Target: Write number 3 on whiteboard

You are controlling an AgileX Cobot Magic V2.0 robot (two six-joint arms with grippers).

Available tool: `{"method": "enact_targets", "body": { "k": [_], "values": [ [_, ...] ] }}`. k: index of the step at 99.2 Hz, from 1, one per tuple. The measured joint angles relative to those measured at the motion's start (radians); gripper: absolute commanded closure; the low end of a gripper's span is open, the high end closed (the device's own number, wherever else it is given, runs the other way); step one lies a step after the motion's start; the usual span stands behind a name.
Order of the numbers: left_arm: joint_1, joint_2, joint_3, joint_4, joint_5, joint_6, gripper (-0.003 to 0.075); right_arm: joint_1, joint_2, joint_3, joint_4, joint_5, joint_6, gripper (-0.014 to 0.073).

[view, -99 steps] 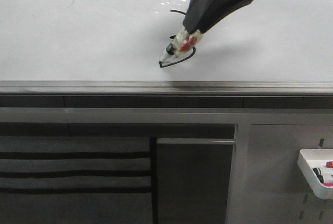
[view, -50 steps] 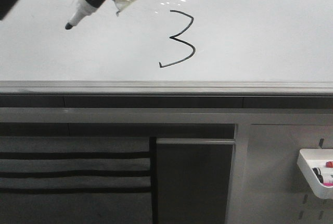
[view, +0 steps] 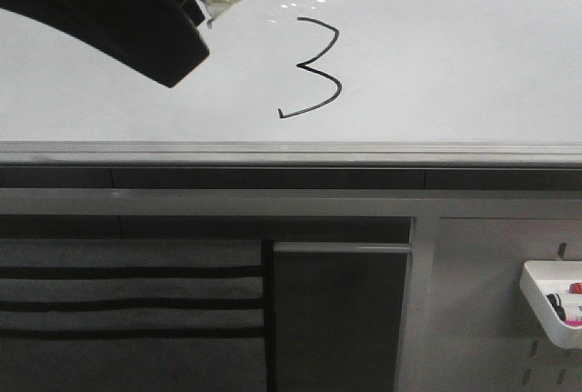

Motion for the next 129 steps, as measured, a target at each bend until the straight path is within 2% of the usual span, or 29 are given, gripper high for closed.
{"method": "enact_targets", "body": {
  "k": [24, 47, 54, 66, 71, 77, 88, 98, 109, 129],
  "values": [
    [0.000, -0.002, -0.005, 0.000, -0.001, 0.002, 0.0612, 0.000, 0.000, 0.000, 0.000, 0.000, 0.000, 0.0578],
    [0.000, -0.004, -0.005, 0.006, 0.002, 0.009, 0.0708, 0.000, 0.002, 0.000, 0.000, 0.006, 0.000, 0.0560],
    [-0.001, -0.004, -0.005, 0.008, 0.002, 0.015, 0.0731, 0.000, 0.002, 0.000, 0.000, 0.006, 0.000, 0.0479],
    [-0.001, -0.004, -0.005, 0.006, -0.006, 0.017, 0.0738, 0.000, 0.002, 0.000, -0.039, 0.009, 0.039, 0.0237],
    [0.002, -0.004, -0.005, 0.006, -0.025, 0.015, 0.0738, -0.008, 0.002, 0.000, -0.059, 0.016, 0.072, 0.0180],
    [0.011, -0.004, -0.005, 0.004, -0.050, 0.013, 0.0738, -0.032, 0.002, 0.000, -0.081, 0.024, 0.115, 0.0162],
    [0.063, 0.000, 0.001, 0.004, -0.118, 0.009, 0.0738, -0.111, -0.027, 0.000, -0.113, 0.031, 0.204, 0.0169],
    [0.137, 0.023, 0.029, 0.002, -0.209, -0.016, 0.0738, -0.223, -0.081, 0.000, -0.124, 0.044, 0.284, 0.0169],
    [0.238, 0.078, 0.057, 0.000, -0.339, -0.115, 0.0738, -0.332, -0.138, 0.000, -0.133, 0.072, 0.325, 0.0169],
    [0.403, 0.210, 0.062, -0.069, -0.527, -0.296, 0.0738, -0.391, -0.188, 0.000, -0.134, 0.137, 0.341, 0.0169]
  ]
}}
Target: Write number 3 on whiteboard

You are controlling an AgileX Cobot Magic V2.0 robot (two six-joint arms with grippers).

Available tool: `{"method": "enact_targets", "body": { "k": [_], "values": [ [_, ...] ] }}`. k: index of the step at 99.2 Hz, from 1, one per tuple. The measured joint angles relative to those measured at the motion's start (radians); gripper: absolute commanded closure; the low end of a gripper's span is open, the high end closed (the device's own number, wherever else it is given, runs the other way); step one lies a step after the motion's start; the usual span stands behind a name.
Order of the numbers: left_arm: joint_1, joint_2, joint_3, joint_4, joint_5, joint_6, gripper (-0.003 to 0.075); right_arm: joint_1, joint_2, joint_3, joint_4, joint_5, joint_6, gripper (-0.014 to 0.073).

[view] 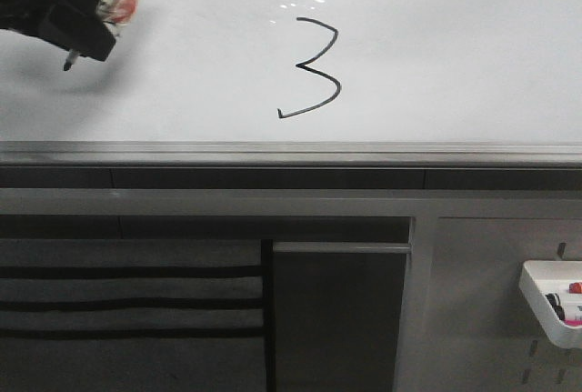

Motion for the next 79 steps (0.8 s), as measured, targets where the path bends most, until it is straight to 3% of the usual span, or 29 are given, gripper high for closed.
{"method": "enact_targets", "body": {
  "k": [11, 39, 50, 65, 79],
  "values": [
    [0.051, 0.058, 0.000, -0.075, -0.074, -0.022, 0.0738, 0.000, -0.004, 0.000, 0.004, 0.024, 0.002, 0.0169],
    [0.069, 0.066, 0.000, -0.116, -0.082, -0.028, 0.0729, 0.000, -0.006, 0.000, 0.009, 0.039, 0.005, 0.0169],
    [0.069, 0.066, 0.000, -0.116, -0.082, -0.028, 0.0608, 0.000, -0.006, 0.000, 0.009, 0.039, 0.005, 0.0169],
    [0.070, 0.066, 0.002, -0.116, -0.078, -0.028, 0.0361, 0.000, -0.006, 0.000, 0.010, 0.039, 0.009, 0.0169],
    [0.072, 0.054, 0.000, -0.100, -0.058, -0.028, 0.0319, -0.007, -0.022, 0.000, -0.001, 0.041, 0.067, 0.0169]
  ]
}}
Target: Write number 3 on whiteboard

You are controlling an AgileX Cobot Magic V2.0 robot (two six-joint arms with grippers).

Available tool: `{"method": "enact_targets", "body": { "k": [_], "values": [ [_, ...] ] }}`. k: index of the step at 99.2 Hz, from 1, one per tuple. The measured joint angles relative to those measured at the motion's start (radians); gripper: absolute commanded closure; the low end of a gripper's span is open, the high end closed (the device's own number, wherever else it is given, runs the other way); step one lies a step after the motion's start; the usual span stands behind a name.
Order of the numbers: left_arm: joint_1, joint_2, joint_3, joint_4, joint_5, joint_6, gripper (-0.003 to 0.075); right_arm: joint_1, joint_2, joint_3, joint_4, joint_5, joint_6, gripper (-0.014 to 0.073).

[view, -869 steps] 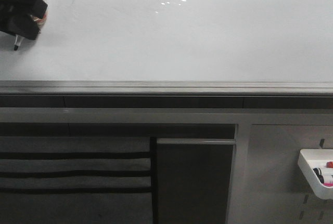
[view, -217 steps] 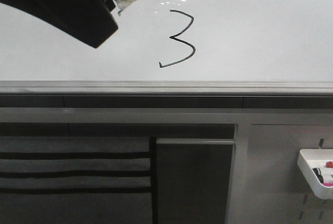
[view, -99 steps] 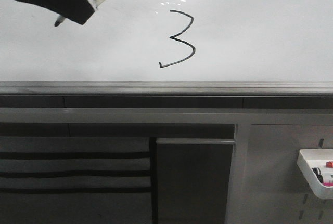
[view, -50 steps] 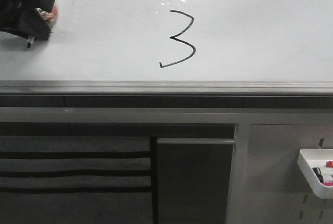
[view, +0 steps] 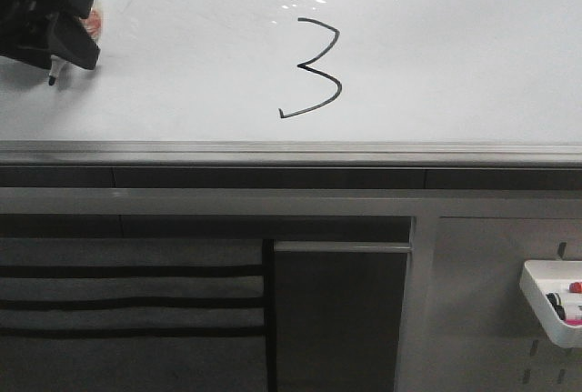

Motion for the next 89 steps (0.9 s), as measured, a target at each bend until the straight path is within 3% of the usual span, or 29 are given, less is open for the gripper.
{"method": "enact_targets", "body": {
  "k": [10, 32, 44, 51, 65, 77, 89],
  "values": [
    [0.013, -0.033, -0.009, 0.051, 0.050, 0.000, 0.0321, -0.004, -0.042, 0.000, -0.058, 0.010, 0.119, 0.0170],
    [0.065, -0.269, -0.046, 0.133, 0.333, 0.000, 0.0321, -0.013, -0.221, 0.054, -0.206, 0.009, 0.440, 0.0170],
    [0.113, -0.429, -0.049, 0.150, 0.464, 0.000, 0.0325, -0.013, -0.363, 0.156, -0.221, -0.057, 0.508, 0.0188],
    [0.143, -0.520, -0.046, 0.157, 0.517, -0.002, 0.0350, -0.013, -0.441, 0.226, -0.221, -0.095, 0.520, 0.0259],
    [0.202, -0.700, 0.013, 0.159, 0.551, -0.020, 0.0465, -0.013, -0.581, 0.362, -0.221, -0.158, 0.528, 0.0486],
    [0.233, -0.843, 0.115, 0.162, 0.537, -0.030, 0.0613, -0.013, -0.676, 0.455, -0.221, -0.199, 0.530, 0.0654],
    [0.239, -0.953, 0.233, 0.162, 0.442, -0.034, 0.0740, -0.013, -0.725, 0.517, -0.221, -0.219, 0.531, 0.0668]
  ]
}}
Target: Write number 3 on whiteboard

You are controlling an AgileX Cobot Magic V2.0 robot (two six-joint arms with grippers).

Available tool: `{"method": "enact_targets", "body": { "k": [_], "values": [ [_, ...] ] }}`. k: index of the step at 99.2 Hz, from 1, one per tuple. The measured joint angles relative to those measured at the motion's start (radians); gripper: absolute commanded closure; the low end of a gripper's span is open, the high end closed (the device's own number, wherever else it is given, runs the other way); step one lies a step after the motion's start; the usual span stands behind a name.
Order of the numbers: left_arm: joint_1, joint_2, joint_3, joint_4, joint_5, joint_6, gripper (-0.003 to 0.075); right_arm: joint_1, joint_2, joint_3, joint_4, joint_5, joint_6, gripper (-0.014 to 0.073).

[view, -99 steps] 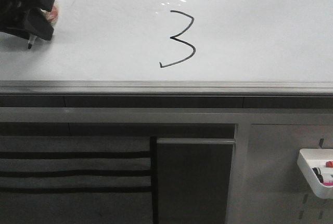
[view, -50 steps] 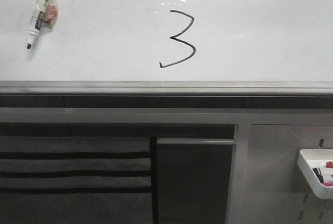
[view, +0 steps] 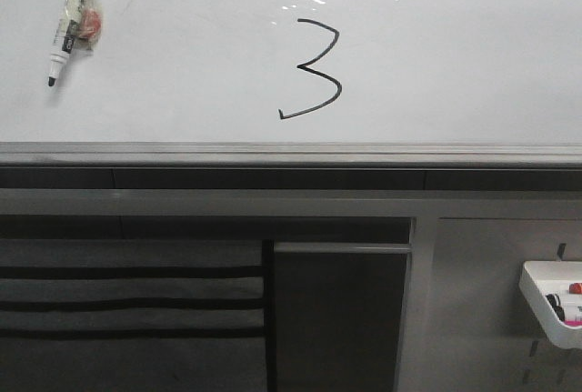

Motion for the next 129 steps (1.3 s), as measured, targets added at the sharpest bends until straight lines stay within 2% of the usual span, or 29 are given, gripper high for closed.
{"method": "enact_targets", "body": {
  "k": [15, 54, 66, 85, 104, 111, 124, 129],
  "values": [
    [0.000, -0.069, 0.114, -0.046, -0.125, 0.000, 0.0738, 0.000, -0.006, 0.054, 0.000, -0.006, 0.002, 0.0668],
    [0.000, -0.086, 0.250, -0.063, -0.154, -0.001, 0.0738, 0.000, -0.006, 0.068, 0.000, 0.001, 0.002, 0.0668],
    [-0.002, -0.201, 0.312, -0.039, -0.201, -0.001, 0.0738, 0.000, -0.006, 0.068, 0.000, 0.002, 0.002, 0.0668],
    [-0.002, -0.431, 0.473, -0.031, -0.359, -0.001, 0.0738, 0.000, -0.006, 0.068, 0.000, 0.002, 0.004, 0.0668],
    [-0.002, -0.530, 0.605, -0.056, -0.463, -0.015, 0.0738, 0.000, -0.006, 0.068, 0.000, 0.003, 0.004, 0.0668],
    [-0.002, -0.532, 0.639, 0.014, -0.476, -0.092, 0.0738, 0.000, -0.006, 0.068, 0.000, 0.005, 0.004, 0.0668],
    [-0.004, -0.532, 0.669, 0.303, -0.478, -0.436, 0.0738, 0.000, -0.006, 0.068, 0.000, 0.007, 0.004, 0.0668],
    [-0.006, -0.532, 0.684, 0.403, -0.492, -0.522, 0.0738, 0.000, -0.006, 0.068, 0.000, 0.007, 0.004, 0.0668]
  ]
}}
